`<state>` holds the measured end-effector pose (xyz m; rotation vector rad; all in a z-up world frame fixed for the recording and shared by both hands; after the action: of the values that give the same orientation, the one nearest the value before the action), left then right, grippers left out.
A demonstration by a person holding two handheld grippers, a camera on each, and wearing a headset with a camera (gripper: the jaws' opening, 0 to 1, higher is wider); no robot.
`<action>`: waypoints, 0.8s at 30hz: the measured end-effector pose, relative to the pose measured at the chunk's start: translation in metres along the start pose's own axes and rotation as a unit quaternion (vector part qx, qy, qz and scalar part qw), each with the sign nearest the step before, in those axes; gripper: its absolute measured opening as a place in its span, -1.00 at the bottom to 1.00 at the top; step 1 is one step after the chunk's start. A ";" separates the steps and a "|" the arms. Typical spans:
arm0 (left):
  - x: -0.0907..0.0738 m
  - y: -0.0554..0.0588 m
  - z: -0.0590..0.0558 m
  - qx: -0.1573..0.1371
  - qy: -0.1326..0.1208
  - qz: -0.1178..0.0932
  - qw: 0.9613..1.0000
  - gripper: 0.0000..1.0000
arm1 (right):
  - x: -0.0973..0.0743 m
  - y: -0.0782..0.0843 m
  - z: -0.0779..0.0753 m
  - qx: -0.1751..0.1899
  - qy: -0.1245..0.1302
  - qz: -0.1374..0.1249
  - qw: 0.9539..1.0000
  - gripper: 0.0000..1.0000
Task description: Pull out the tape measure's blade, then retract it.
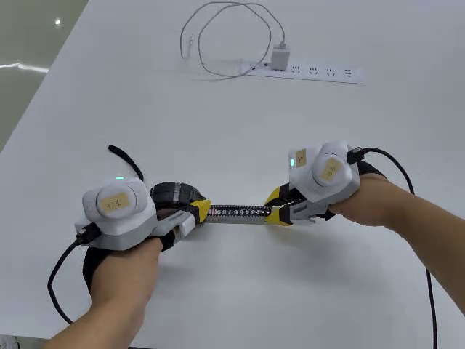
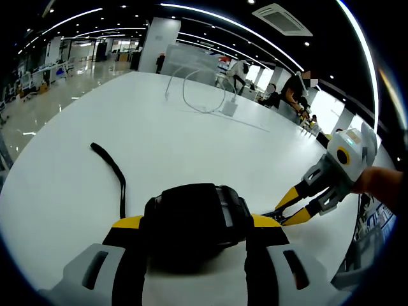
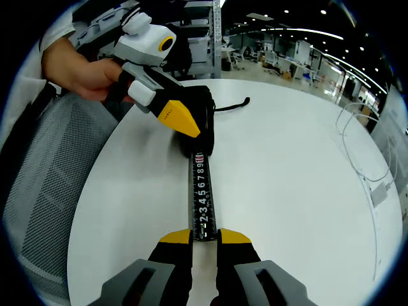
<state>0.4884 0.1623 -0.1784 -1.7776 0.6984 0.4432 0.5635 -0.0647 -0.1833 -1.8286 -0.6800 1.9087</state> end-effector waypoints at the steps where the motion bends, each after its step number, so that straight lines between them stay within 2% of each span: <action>1: 0.000 0.000 0.000 0.000 0.000 0.000 1.000 0.17 | 0.000 0.000 0.000 0.000 0.000 0.000 1.000 -0.81; 24: 0.000 0.000 0.000 -0.003 0.002 0.000 1.000 0.17 | 0.014 -0.015 0.001 0.000 -0.005 -0.017 1.000 -0.81</action>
<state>0.4879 0.1619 -0.1781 -1.7847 0.7006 0.4410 0.5615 -0.0445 -0.1855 -1.7976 -0.7087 1.8968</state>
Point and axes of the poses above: the centre of the closed fingertips' face, and the gripper's own axes: x roughly forward along the fingers, z roughly to its left, y roughly out of its underside, the point moved 10 cm from there along -x, roughly backward along the fingers, and after that the axes turned 2 degrees about -x, right-handed, at the moved point
